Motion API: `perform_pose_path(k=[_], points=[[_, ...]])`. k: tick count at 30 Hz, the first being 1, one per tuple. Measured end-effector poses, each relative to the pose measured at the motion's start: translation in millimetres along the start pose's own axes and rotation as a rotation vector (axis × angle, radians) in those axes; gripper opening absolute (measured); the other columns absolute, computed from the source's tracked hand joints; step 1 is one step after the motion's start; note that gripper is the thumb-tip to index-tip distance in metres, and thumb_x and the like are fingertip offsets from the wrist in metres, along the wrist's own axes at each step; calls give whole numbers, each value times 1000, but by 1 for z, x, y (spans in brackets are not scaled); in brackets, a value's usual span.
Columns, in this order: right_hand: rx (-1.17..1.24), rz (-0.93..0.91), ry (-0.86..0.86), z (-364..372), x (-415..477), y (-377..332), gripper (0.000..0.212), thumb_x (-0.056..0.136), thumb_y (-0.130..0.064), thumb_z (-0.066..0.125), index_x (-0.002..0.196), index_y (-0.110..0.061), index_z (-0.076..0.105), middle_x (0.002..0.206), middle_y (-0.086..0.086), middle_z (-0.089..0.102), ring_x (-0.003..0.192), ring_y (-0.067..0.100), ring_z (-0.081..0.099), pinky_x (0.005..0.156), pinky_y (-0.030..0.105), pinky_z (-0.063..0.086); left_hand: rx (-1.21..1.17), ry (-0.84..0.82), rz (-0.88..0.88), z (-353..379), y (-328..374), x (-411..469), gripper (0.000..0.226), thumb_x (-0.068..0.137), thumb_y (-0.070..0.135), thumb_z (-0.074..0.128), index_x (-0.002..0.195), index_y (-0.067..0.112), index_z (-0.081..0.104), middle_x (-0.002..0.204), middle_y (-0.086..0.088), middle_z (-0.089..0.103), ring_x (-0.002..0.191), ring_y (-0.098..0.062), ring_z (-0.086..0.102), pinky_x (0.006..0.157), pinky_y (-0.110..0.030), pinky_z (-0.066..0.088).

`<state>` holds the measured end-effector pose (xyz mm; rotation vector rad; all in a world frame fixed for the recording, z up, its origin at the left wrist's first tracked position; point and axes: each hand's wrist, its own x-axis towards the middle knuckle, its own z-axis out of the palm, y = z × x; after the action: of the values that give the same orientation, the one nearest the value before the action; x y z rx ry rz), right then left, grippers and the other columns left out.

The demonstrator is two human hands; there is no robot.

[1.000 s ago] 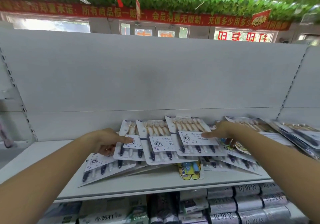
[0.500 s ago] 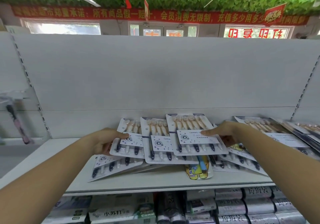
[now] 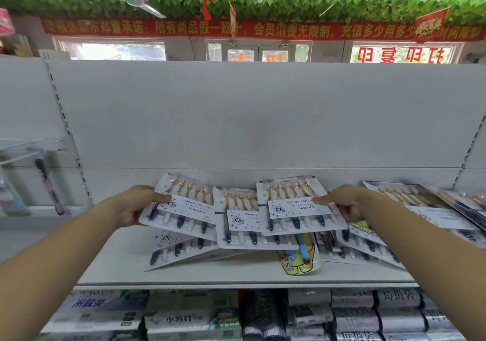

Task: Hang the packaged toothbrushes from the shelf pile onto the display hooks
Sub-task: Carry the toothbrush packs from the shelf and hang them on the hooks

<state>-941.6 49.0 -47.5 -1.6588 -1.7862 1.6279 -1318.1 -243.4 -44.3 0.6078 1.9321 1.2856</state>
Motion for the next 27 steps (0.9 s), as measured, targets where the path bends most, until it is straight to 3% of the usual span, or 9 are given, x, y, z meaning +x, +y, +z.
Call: perform_pose_path(k=[3, 4, 8, 10, 12, 14, 17, 21, 27], points=[[32, -41, -16, 6, -7, -3, 54, 71, -14, 90, 114, 8, 66, 106, 17, 75, 89, 28, 69, 84, 40, 58, -27, 19, -12, -19, -7, -6, 29, 93, 1, 68, 121, -1, 61, 103, -21, 77, 82, -34, 76, 60, -45, 64], [31, -39, -2, 6, -6, -2, 59, 69, -18, 92, 116, 8, 66, 111, 17, 74, 95, 28, 69, 88, 41, 56, -41, 24, -17, -24, -9, -10, 29, 92, 0, 69, 120, -2, 61, 104, -22, 76, 79, -34, 76, 59, -45, 64], [136, -116, -46, -27, 84, 18, 120, 9, -34, 106, 118, 1, 69, 119, 4, 67, 108, 21, 59, 98, 44, 46, -117, 35, -14, -41, -18, -21, 36, 89, -1, 71, 124, -2, 60, 109, -22, 75, 79, -32, 77, 64, -48, 64], [200, -138, -82, -21, 51, 14, 102, 25, -27, 108, 116, -1, 71, 109, -1, 67, 94, 18, 53, 94, 37, 47, -148, 47, 9, -46, -20, -28, 41, 88, -3, 72, 126, 2, 59, 110, -20, 76, 85, -32, 77, 70, -51, 64], [243, -195, -84, -2, -11, 3, 52, 65, -10, 94, 110, -2, 70, 108, 9, 76, 84, 22, 69, 92, 45, 56, -166, 83, 49, -47, -23, -35, 47, 86, -5, 73, 128, 8, 57, 108, -17, 77, 89, -32, 77, 72, -52, 64], [263, -312, -101, 8, -38, -1, 30, 86, 0, 74, 113, -7, 64, 104, 18, 77, 89, 31, 76, 87, 56, 58, -197, 140, 103, -47, -26, -42, 55, 85, -5, 74, 132, 14, 53, 109, -16, 77, 90, -33, 76, 69, -51, 64], [365, -452, -118, 17, -55, -3, 33, 88, 4, 69, 114, -12, 59, 105, 20, 75, 83, 32, 77, 63, 46, 63, -251, 212, 191, -48, -30, -52, 66, 86, -3, 75, 139, 23, 45, 118, -14, 72, 97, -34, 74, 70, -51, 62], [389, -568, -162, 40, -67, -11, 42, 86, 1, 70, 124, -10, 56, 106, 19, 76, 92, 35, 76, 68, 47, 64, -287, 265, 290, -53, -38, -70, 65, 90, -1, 71, 142, 26, 40, 112, -15, 74, 93, -32, 73, 59, -44, 61], [376, -677, -294, 93, -86, -25, 38, 88, -1, 69, 120, -16, 57, 102, 12, 77, 88, 29, 77, 63, 36, 63, -299, 339, 375, -76, -64, -113, 66, 90, -2, 70, 141, 29, 42, 122, -15, 72, 108, -32, 71, 98, -57, 53]])
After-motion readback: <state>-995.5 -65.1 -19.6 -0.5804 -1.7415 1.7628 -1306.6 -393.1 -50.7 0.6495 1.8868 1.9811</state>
